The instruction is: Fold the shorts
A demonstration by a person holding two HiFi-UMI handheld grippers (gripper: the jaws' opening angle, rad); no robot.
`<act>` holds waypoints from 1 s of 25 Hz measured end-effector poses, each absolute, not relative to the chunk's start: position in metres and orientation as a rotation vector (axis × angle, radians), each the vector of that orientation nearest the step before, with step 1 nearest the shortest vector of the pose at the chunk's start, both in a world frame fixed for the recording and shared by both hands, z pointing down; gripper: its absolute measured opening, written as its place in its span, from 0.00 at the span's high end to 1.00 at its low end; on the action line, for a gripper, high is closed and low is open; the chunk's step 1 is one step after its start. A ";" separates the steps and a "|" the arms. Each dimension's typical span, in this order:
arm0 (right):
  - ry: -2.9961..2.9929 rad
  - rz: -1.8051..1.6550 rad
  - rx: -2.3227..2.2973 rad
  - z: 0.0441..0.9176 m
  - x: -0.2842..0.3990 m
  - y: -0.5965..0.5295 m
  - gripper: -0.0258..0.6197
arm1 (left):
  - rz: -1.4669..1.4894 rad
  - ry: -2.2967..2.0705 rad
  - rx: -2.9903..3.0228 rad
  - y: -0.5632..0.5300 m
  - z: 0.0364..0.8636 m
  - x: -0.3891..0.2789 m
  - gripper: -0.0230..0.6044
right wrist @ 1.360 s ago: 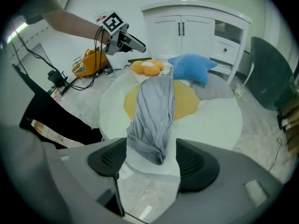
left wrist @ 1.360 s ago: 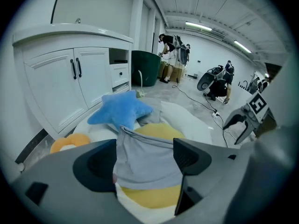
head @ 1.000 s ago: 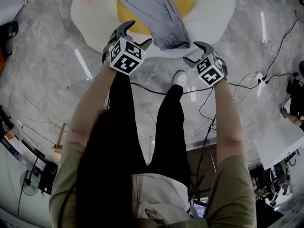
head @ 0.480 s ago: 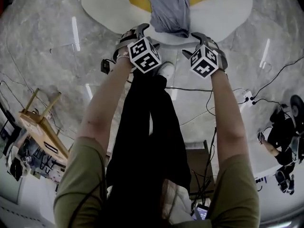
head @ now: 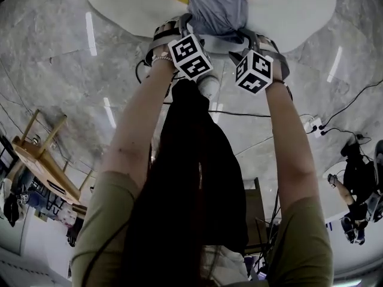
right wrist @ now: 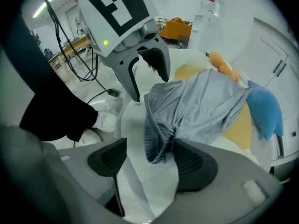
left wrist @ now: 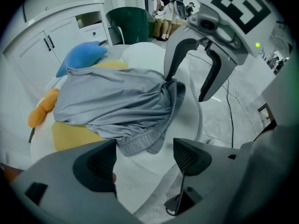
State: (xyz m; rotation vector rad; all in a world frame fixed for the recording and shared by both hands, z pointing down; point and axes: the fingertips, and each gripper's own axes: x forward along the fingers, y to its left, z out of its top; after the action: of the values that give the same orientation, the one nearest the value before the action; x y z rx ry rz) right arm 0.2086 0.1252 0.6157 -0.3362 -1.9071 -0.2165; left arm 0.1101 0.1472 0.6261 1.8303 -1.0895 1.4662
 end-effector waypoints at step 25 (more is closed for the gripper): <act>-1.818 -0.371 -0.312 0.606 0.221 0.103 0.91 | 1.487 -1.101 1.953 0.152 0.609 0.106 0.91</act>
State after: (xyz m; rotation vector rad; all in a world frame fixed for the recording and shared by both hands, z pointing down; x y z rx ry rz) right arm 0.2210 0.1034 0.6058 -0.3117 -1.8177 -0.3712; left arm 0.1060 0.1524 0.6088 1.9533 -1.1012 1.4872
